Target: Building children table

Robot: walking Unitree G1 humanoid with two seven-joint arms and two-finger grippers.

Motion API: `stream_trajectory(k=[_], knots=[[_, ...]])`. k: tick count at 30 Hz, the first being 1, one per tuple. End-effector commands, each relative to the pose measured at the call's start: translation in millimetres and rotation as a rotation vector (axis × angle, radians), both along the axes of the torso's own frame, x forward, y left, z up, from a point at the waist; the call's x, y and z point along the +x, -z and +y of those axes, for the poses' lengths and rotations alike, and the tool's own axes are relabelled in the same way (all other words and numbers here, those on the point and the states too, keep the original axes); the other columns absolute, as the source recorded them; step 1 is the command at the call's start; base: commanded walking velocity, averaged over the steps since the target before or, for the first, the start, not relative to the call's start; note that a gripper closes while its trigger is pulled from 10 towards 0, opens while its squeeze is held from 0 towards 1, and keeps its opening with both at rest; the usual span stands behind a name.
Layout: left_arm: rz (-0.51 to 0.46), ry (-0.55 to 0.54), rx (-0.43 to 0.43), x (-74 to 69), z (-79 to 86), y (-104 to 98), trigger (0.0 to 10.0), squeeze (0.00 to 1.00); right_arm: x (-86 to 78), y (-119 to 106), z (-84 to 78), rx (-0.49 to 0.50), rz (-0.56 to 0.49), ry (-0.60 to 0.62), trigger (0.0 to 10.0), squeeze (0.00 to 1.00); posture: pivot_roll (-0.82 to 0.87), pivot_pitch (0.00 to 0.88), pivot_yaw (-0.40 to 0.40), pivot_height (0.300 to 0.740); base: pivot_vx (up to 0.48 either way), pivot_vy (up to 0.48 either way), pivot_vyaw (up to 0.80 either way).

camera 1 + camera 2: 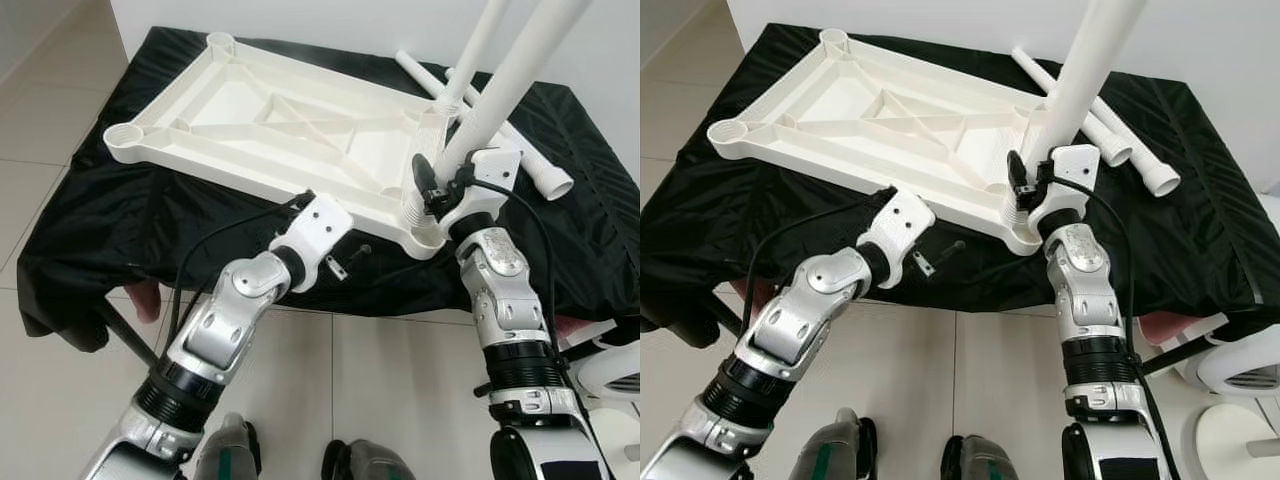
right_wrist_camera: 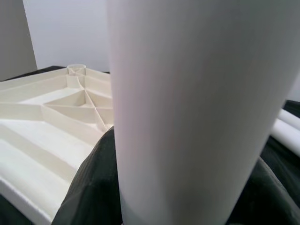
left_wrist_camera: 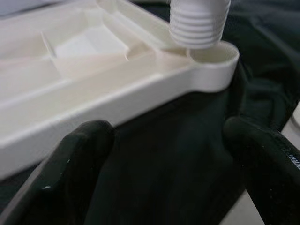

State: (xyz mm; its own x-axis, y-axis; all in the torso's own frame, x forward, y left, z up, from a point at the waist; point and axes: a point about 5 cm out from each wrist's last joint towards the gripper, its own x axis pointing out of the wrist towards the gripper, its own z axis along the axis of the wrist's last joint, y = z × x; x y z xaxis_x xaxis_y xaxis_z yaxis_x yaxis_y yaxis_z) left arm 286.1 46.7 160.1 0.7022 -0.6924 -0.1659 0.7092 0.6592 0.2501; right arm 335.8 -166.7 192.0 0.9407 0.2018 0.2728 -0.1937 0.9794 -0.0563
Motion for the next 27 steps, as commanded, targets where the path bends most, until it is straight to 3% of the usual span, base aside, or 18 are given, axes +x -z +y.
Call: stream_trajectory(k=[1,19,27], knots=[[0.022,-0.004,-0.001,-0.1,1.7,4.7,10.0,0.00,-1.4,5.1,-1.4,-0.001,0.007,0.001,10.0,0.00,0.08,0.025,-0.067,0.740,0.000,0.000,0.00],[0.018,0.109,-0.020,-14.7,4.0,-3.7,10.0,0.00,-8.7,20.8,-19.9,-0.006,0.058,0.073,10.0,0.00,0.08,0.025,-0.058,0.740,0.000,0.000,0.00],[0.012,0.157,-0.045,-21.6,0.7,-10.4,10.0,0.00,-1.6,20.2,-30.8,0.005,0.071,0.109,10.0,0.00,0.08,0.035,-0.057,0.740,0.000,0.000,0.00]])
